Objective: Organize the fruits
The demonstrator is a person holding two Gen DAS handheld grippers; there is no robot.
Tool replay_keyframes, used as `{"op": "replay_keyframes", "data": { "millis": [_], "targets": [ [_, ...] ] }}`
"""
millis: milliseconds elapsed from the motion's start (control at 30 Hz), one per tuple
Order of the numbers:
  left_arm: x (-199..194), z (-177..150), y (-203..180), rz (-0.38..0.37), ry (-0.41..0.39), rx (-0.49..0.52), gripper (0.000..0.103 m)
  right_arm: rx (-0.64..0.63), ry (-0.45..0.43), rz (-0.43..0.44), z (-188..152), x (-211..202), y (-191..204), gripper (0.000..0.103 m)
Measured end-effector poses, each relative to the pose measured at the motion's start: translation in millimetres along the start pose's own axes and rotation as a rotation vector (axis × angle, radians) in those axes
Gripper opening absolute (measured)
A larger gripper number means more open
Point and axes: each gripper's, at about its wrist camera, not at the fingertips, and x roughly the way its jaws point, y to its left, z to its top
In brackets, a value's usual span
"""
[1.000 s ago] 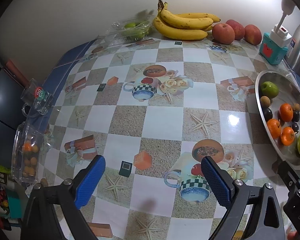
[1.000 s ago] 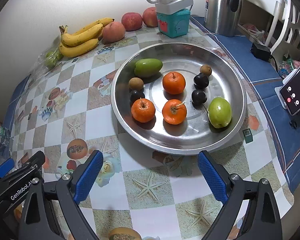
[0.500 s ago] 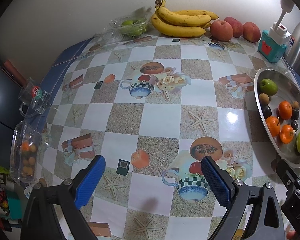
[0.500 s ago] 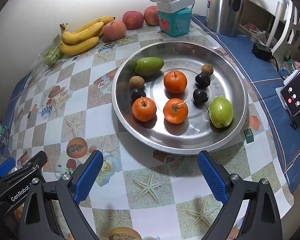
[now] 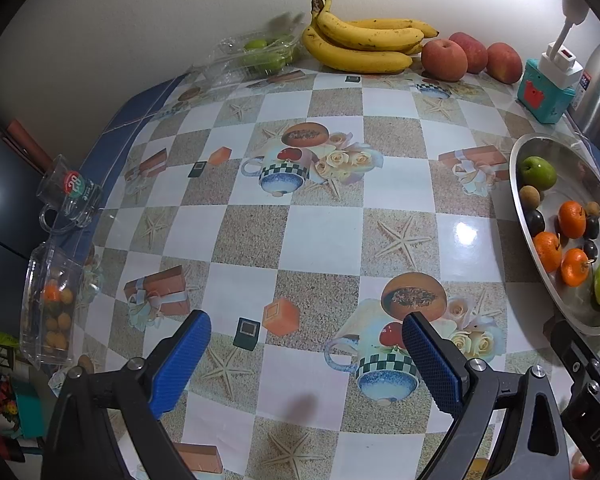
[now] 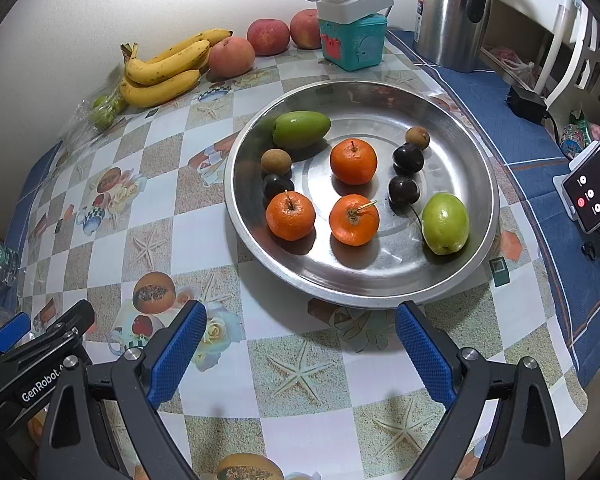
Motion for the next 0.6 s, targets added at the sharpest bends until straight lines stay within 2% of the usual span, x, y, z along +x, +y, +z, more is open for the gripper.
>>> {"op": "replay_keyframes", "data": {
  "millis": [600],
  "targets": [
    [2.4, -0.8, 2.6, 0.0, 0.011, -0.009, 0.098, -0.002, 0.002, -0.001, -0.1, 0.5, 1.1, 0.096]
  ]
}}
